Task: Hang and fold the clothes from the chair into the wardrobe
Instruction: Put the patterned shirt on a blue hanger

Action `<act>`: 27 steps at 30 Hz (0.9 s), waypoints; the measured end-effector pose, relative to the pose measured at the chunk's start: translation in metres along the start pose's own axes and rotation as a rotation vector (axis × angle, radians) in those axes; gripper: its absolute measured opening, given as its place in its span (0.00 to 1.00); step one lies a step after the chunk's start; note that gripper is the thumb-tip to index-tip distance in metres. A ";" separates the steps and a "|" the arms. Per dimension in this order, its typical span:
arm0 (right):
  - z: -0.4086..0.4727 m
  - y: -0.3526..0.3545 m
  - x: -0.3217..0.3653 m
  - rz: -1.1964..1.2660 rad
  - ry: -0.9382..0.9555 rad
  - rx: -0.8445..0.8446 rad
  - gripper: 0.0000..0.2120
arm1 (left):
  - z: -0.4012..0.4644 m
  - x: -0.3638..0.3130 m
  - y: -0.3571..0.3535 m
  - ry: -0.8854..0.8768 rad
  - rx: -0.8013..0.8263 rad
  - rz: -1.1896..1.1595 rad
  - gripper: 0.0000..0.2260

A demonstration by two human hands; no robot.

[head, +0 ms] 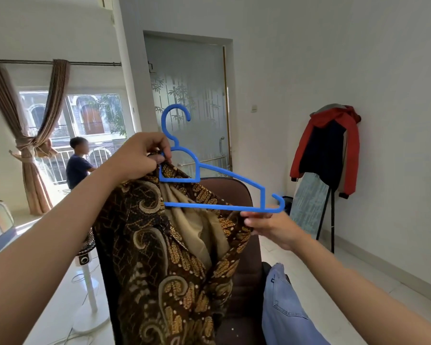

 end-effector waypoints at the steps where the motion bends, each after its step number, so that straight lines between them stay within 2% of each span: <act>1: 0.000 0.009 0.005 0.027 -0.007 -0.006 0.09 | -0.001 0.001 -0.001 0.001 0.012 0.002 0.14; 6: 0.005 0.038 0.045 0.085 0.034 0.022 0.10 | -0.006 -0.012 -0.007 -0.076 -0.008 0.102 0.19; 9: 0.003 0.039 0.074 0.034 0.085 0.067 0.08 | -0.006 -0.020 -0.011 -0.103 -0.050 0.204 0.16; 11: 0.000 0.040 0.088 -0.041 0.113 0.079 0.10 | -0.006 -0.023 -0.014 -0.089 -0.081 0.257 0.14; 16: -0.007 0.050 0.102 -0.273 0.214 0.020 0.15 | -0.001 -0.033 -0.016 -0.097 -0.134 0.286 0.13; 20: -0.016 0.046 0.117 -0.710 0.361 -0.061 0.14 | 0.005 -0.036 -0.019 -0.088 -0.150 0.268 0.13; 22: -0.018 0.048 0.123 -0.829 0.416 -0.129 0.16 | 0.008 -0.036 -0.020 -0.088 -0.151 0.227 0.14; 24: -0.019 0.054 0.126 -0.850 0.445 -0.175 0.13 | 0.010 -0.036 -0.018 -0.088 -0.166 0.187 0.14; 27: -0.016 0.068 0.124 -0.691 0.395 -0.206 0.09 | 0.012 -0.037 -0.019 -0.088 -0.158 0.168 0.15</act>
Point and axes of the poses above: each hand's wrist, its own z-axis towards the middle knuckle, its own y-axis out of the back of the hand, x = y × z, the point moved 10 cm from there along z, towards the middle knuckle, and after that the axes turned 7 degrees about -z, right-handed, at the moved point
